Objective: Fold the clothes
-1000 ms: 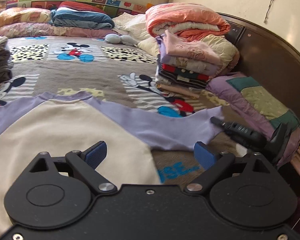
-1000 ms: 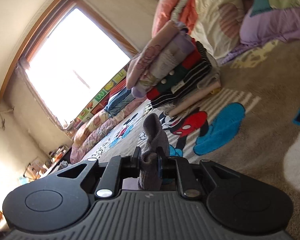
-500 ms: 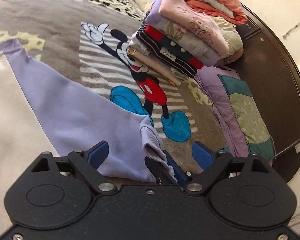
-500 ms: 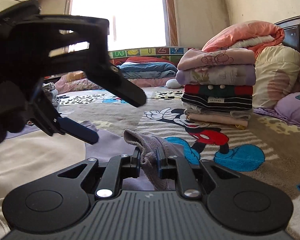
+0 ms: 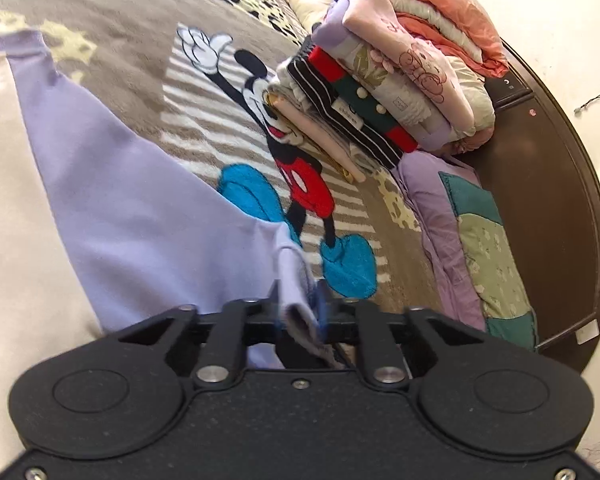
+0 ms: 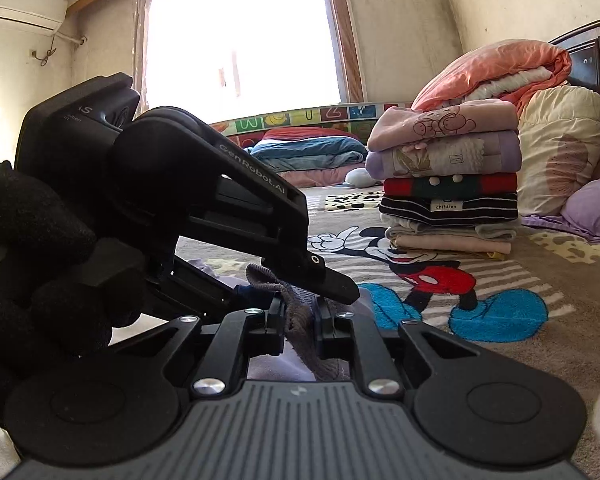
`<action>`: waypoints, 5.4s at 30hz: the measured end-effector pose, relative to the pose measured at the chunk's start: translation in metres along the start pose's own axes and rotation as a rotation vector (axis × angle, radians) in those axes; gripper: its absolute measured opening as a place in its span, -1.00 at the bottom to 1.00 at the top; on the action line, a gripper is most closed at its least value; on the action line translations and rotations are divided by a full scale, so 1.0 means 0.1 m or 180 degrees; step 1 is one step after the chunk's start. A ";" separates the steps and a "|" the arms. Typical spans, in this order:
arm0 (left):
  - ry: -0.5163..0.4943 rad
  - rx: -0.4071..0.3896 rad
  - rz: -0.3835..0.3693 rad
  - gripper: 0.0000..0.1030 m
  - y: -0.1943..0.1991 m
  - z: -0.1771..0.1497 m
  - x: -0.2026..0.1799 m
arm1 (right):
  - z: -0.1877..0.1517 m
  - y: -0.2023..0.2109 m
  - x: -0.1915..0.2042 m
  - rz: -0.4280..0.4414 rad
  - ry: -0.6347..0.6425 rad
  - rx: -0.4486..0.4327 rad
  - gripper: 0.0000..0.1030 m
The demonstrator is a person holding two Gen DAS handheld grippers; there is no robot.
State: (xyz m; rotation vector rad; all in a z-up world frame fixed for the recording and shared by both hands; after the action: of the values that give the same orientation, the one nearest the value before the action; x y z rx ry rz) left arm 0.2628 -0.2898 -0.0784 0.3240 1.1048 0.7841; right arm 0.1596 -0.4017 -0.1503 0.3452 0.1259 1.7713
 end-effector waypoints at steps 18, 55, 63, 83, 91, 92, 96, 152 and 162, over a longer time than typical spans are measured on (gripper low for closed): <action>-0.0834 -0.0542 0.0612 -0.93 1.62 0.55 0.45 | -0.12 -0.15 0.48 0.0394 -0.0089 0.0432 0.22; -0.1141 -0.0595 0.1452 -0.93 2.16 1.19 1.28 | -0.30 -0.01 1.16 0.0848 0.0330 0.1444 0.06; -0.1314 -0.0543 0.1416 -0.93 2.06 1.37 1.15 | -0.37 0.29 1.39 0.1014 0.0249 0.1500 -0.62; -0.1439 -0.0613 0.1472 -0.93 1.99 1.63 1.19 | -0.25 0.15 2.19 0.1244 0.0911 0.1259 -0.39; -0.1232 -0.0641 0.1444 -0.93 2.06 1.53 1.56 | -0.15 0.40 2.14 0.1951 0.0657 0.1213 -0.16; -0.1208 -0.0650 0.1431 -0.93 2.08 1.51 1.61 | -0.12 0.42 2.07 0.1923 0.0666 0.1144 -0.15; -0.1140 -0.0678 0.1362 -0.93 2.11 1.49 1.72 | -0.06 0.45 1.87 0.1822 0.0704 0.0924 -0.03; -0.2176 0.0622 0.0728 -0.33 0.15 1.49 1.14 | -0.37 -0.39 1.70 0.1793 0.0582 0.1369 0.42; -0.1583 0.0595 0.0174 -1.00 0.11 1.53 1.33 | -0.37 -0.39 1.63 0.1911 0.0380 0.1433 0.44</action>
State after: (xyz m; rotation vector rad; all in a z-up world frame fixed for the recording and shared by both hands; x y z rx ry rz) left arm 0.4232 -0.1669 -0.0944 0.6703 0.7008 0.6030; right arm 0.1544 -0.2316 -0.1690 0.6497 0.5594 2.3551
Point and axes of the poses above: each gripper's, at about its wrist camera, not at the fingertips, and y roughly against the way its jaws point, x to its left, z to its top, the point moved 2 cm from there along -y, roughly the way its jaws point, and after that the axes turned 1 degree about x, right-handed, at the moved point
